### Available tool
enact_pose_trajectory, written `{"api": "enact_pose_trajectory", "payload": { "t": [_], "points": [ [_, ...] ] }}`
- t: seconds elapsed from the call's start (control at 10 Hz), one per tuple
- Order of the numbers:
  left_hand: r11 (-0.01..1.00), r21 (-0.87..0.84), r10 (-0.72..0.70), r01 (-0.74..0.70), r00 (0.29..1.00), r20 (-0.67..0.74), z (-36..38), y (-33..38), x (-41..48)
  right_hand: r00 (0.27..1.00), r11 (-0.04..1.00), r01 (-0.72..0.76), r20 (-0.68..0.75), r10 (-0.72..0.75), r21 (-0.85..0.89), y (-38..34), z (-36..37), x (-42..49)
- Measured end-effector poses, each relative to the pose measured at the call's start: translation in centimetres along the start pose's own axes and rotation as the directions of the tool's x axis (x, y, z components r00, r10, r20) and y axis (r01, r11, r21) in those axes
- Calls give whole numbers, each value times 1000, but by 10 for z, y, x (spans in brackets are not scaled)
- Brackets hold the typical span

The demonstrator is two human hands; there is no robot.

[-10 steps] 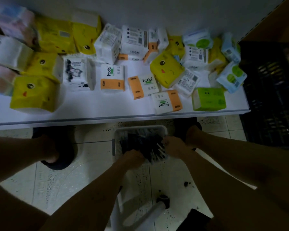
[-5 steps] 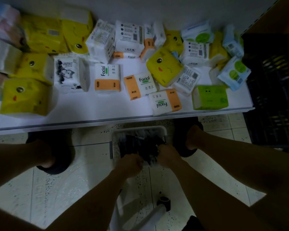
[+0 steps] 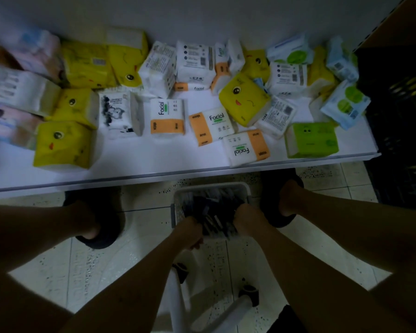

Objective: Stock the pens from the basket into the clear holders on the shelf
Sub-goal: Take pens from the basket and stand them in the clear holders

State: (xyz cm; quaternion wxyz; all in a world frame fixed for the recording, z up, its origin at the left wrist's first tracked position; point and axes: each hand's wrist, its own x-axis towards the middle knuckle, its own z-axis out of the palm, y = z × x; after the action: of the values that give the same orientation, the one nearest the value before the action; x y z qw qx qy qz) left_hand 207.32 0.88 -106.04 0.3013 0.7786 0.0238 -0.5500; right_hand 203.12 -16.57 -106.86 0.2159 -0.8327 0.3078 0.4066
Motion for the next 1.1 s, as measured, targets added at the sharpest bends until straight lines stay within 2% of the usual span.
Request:
{"api": "enact_pose_trajectory", "payload": {
  "t": [0.1, 0.2, 0.3, 0.4, 0.5, 0.6, 0.7, 0.8, 0.9, 1.0, 1.1],
  "points": [
    [1000, 24, -8, 11, 993, -120, -5, -11, 0, 999, 998, 6, -38, -4, 57, -6, -5, -8],
    [998, -27, 42, -48, 979, -202, -6, -11, -12, 999, 978, -24, -38, 32, 208, -8, -7, -23],
    [990, -23, 133, -142, 966, -223, -5, -5, -30, 997, 898, -13, -61, 44, 440, -12, -14, -37],
    [974, -38, 207, -225, 940, -272, -4, -1, -46, 997, 991, 72, -20, -71, 113, -22, -16, -67],
    [947, -159, 223, -280, 927, -303, -9, 5, -61, 995, 963, 93, -58, -81, 253, -25, -21, -83],
    [920, -238, 239, -312, 927, -290, -14, 16, -76, 988, 905, 135, -127, -91, 403, -31, -27, -93],
    [901, -250, 264, -356, 904, -336, -23, 33, -92, 951, 847, 243, -290, -111, 474, -39, -39, -112],
    [828, -291, 332, -478, 839, -432, -32, 48, -107, 898, 784, 363, -415, -148, 504, -51, -52, -134],
    [728, -248, 462, -639, 724, -512, -43, 58, -124, 813, 725, 501, -544, -207, 473, -64, -64, -152],
    [664, -240, 494, -708, 656, -571, -58, 65, -142, 771, 607, 595, -586, -249, 526, -80, -72, -166],
    [656, -188, 497, -731, 606, -621, -74, 71, -155, 779, 397, 626, -552, -296, 671, -99, -80, -184]
  ]
}}
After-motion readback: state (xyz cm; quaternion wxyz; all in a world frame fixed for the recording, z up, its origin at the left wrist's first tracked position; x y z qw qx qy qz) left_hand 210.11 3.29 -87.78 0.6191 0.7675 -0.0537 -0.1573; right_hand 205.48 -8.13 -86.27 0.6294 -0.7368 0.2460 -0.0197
